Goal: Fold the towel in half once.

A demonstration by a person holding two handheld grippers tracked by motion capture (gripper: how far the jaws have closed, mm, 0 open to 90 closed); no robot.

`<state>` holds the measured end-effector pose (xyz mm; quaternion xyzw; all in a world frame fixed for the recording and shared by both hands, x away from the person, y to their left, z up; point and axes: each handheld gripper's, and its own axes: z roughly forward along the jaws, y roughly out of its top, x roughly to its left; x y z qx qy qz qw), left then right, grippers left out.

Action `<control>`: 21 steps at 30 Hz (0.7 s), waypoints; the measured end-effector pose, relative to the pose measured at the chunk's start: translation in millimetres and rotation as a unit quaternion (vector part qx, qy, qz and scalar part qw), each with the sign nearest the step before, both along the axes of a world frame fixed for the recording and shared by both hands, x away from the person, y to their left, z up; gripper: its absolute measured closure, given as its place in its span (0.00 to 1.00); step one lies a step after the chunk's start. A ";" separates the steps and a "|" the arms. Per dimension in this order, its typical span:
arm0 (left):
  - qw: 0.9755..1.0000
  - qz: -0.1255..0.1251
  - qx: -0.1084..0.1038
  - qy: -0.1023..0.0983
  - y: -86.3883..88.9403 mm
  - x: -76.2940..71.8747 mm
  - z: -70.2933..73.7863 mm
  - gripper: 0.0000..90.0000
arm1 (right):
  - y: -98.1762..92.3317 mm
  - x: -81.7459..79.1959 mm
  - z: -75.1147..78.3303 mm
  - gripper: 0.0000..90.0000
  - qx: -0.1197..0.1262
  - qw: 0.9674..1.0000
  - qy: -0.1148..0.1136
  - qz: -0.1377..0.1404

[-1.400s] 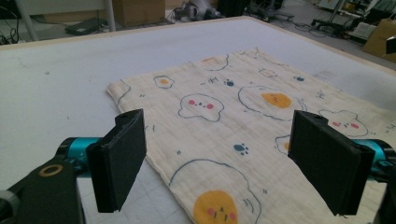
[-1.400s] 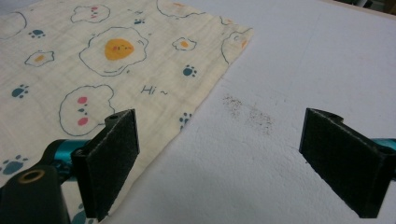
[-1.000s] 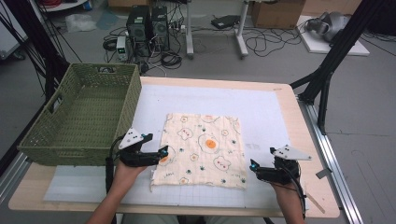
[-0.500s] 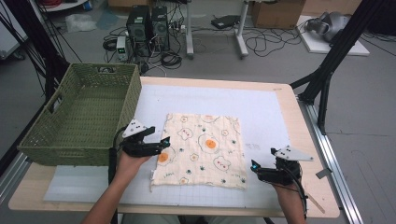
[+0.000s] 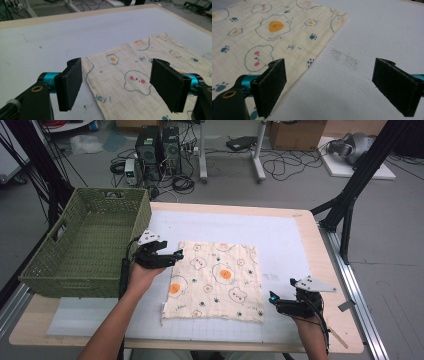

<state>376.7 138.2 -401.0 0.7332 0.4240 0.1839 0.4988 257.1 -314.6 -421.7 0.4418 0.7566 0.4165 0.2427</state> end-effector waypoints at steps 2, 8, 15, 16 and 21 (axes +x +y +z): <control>1.000 0.005 0.004 0.002 -2.6 7.1 -1.9 0.31 | -0.8 0.6 -0.3 0.13 0.002 1.000 0.001 0.000; 1.000 0.010 0.025 0.006 -9.7 27.3 -9.1 0.31 | -3.0 2.2 0.0 0.13 0.009 1.000 -0.003 0.001; 0.998 0.025 0.053 0.031 -16.0 49.2 -20.4 0.32 | -2.8 1.2 0.4 0.13 0.012 1.000 -0.001 0.001; 0.998 0.030 0.052 0.032 -16.3 51.6 -21.6 0.32 | -2.4 1.2 0.3 0.13 0.011 1.000 -0.002 0.002; 0.995 0.042 0.076 0.041 -20.7 60.3 -25.4 0.36 | -1.5 2.1 -0.6 0.13 0.008 1.000 -0.001 0.005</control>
